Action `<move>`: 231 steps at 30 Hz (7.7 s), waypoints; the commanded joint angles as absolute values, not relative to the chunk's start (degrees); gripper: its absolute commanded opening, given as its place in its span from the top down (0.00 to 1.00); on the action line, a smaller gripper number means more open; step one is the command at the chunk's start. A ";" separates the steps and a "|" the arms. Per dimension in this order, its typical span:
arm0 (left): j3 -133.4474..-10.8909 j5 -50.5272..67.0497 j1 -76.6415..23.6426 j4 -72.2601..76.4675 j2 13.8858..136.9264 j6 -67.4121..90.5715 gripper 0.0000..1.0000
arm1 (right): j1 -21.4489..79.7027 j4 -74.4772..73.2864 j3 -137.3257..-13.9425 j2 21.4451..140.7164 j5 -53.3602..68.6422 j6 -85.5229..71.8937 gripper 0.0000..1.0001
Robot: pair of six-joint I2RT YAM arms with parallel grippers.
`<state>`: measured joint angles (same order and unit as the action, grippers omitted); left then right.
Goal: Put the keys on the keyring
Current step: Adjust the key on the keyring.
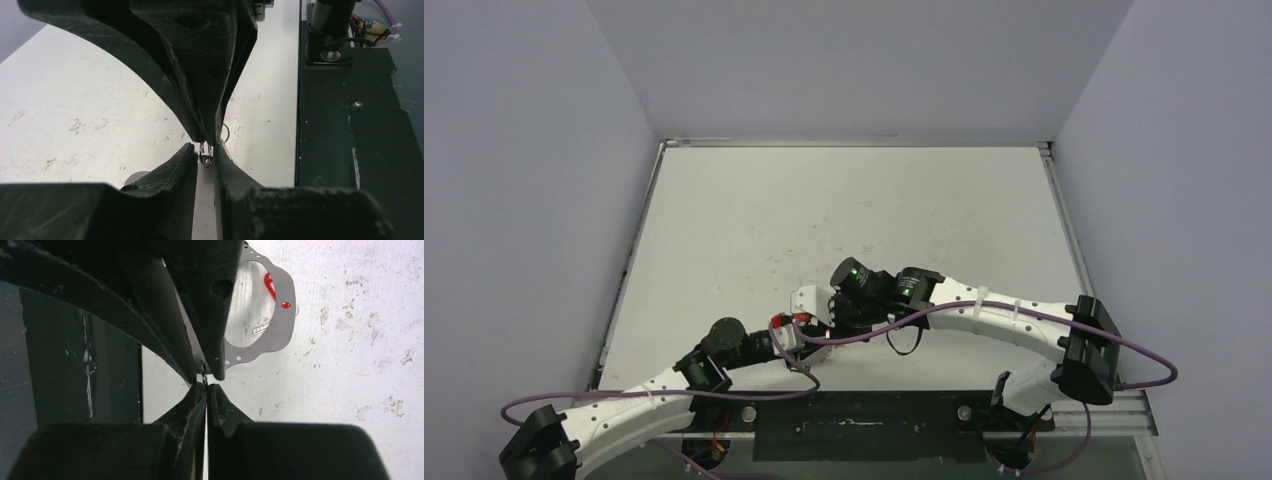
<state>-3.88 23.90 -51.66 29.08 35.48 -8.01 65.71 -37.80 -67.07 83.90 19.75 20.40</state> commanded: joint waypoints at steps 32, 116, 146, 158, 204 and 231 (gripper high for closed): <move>2.15 26.30 -51.77 40.51 21.45 -4.30 1.00 | 57.84 4.87 -40.33 61.97 37.76 15.09 0.51; -1.54 29.75 -51.94 50.14 43.12 -8.53 0.76 | 64.31 -32.47 -60.95 76.08 22.92 18.81 1.00; -3.07 28.89 -52.05 51.83 45.85 -8.22 0.82 | 64.28 -31.31 -60.12 76.11 23.70 18.63 1.00; -3.47 28.45 -52.45 51.73 47.83 -8.83 0.84 | 64.26 -30.80 -59.99 75.50 23.82 18.39 1.00; 2.15 25.80 -53.13 50.19 30.70 -6.63 1.00 | 58.48 -5.09 -44.21 59.12 33.78 17.34 0.58; 2.16 26.01 -53.11 50.62 30.76 -6.81 1.00 | 56.43 -5.12 -42.80 63.99 36.12 17.59 1.00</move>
